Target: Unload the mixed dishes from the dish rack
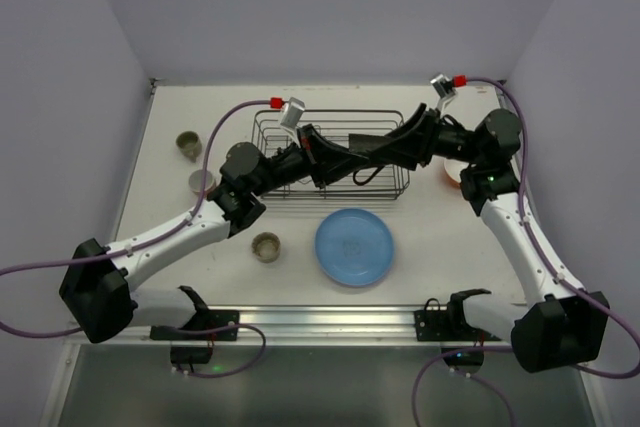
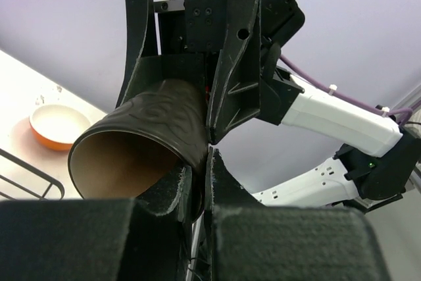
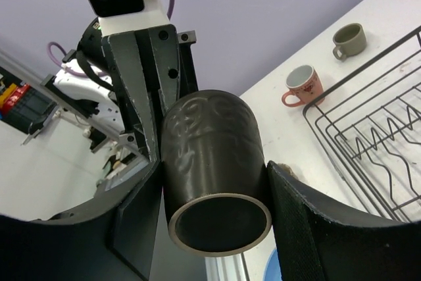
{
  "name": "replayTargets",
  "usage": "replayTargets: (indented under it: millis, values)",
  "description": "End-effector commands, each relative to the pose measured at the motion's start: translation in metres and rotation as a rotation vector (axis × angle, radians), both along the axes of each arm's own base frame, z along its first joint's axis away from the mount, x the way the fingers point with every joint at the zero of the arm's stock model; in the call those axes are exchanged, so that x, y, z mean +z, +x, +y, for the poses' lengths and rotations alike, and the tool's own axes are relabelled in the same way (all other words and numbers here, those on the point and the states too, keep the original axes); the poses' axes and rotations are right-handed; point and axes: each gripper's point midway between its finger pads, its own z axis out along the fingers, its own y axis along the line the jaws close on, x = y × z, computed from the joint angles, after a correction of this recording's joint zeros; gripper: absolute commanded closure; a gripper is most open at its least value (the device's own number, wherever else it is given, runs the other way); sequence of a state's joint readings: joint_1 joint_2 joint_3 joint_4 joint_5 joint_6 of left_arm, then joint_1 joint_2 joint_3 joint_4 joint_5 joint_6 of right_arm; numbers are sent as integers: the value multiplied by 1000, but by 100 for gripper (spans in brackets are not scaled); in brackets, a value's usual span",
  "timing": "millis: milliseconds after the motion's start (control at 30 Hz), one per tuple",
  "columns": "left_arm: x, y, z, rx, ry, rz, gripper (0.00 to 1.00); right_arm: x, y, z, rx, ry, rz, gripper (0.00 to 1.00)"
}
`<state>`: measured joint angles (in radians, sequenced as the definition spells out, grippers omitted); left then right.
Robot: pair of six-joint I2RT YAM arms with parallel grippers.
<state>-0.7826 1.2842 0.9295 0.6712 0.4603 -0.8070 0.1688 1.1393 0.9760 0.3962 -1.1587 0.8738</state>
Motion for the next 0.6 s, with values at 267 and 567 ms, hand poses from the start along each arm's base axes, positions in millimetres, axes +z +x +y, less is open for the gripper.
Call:
replayTargets:
  millis: [267,567]
  values:
    - [11,23,38,284,217,-102,100,5,30,-20,-286,-82,-65,1]
    - [-80,30,150,648,818,91,100,-25,38,-77,-676,-315,-2,1]
